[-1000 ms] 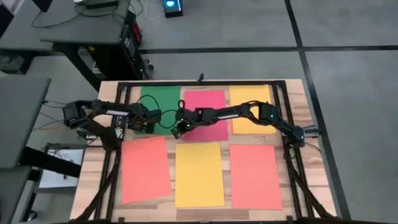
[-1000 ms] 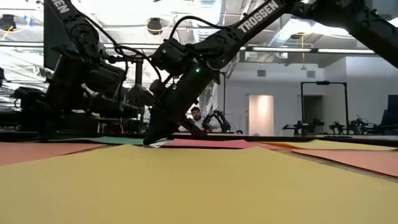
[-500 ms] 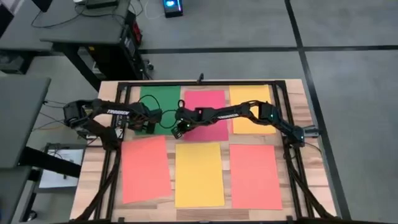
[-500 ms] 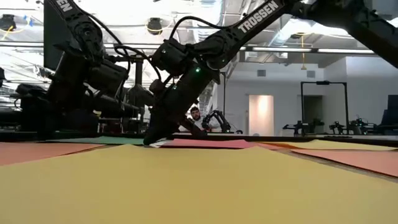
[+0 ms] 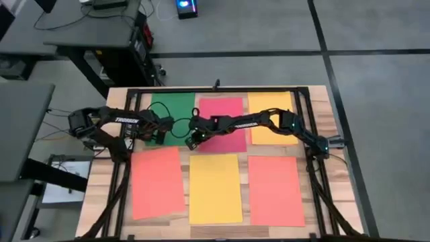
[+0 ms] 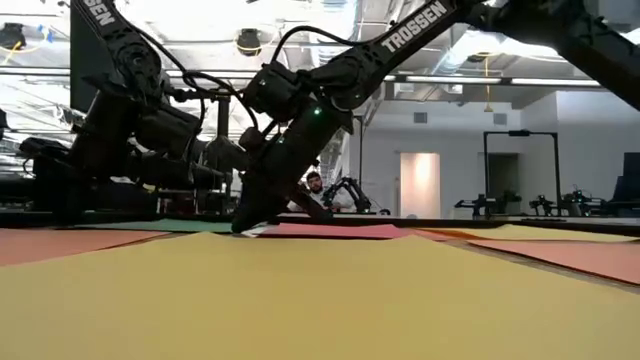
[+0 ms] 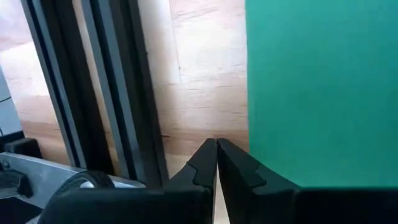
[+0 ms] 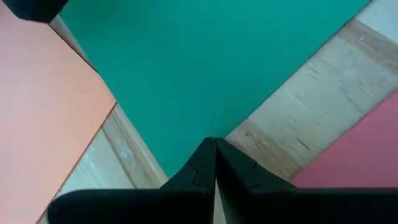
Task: Organize paper
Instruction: Stack the green paper on top of the green paper
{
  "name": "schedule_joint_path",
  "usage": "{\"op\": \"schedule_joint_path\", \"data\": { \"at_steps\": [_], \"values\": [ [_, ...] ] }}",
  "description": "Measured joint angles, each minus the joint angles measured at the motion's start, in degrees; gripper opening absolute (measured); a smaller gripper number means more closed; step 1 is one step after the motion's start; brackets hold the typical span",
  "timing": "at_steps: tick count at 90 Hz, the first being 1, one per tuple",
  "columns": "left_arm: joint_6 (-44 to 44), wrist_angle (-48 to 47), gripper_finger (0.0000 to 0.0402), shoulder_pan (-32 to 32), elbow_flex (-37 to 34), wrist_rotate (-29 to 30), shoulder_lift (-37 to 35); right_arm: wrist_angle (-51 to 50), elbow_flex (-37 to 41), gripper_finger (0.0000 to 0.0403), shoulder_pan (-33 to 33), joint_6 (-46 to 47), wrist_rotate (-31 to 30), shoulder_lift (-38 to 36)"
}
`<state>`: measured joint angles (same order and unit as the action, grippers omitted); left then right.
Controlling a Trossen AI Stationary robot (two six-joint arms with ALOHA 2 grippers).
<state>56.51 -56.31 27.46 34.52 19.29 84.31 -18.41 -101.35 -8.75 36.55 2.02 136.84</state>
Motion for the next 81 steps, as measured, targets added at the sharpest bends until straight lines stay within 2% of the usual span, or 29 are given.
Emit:
{"op": "schedule_joint_path", "data": {
  "at_steps": [40,81],
  "values": [
    [-0.41,0.5,0.0,0.0,-0.02,-1.44,0.0,-8.15,-2.75,0.0,1.44,-5.02,-0.94,0.02],
    [-0.2,1.11,0.0,-0.82,-0.04,-3.33,0.0,-6.13,-2.64,0.0,3.09,-5.11,-0.79,0.11]
  ]
}}
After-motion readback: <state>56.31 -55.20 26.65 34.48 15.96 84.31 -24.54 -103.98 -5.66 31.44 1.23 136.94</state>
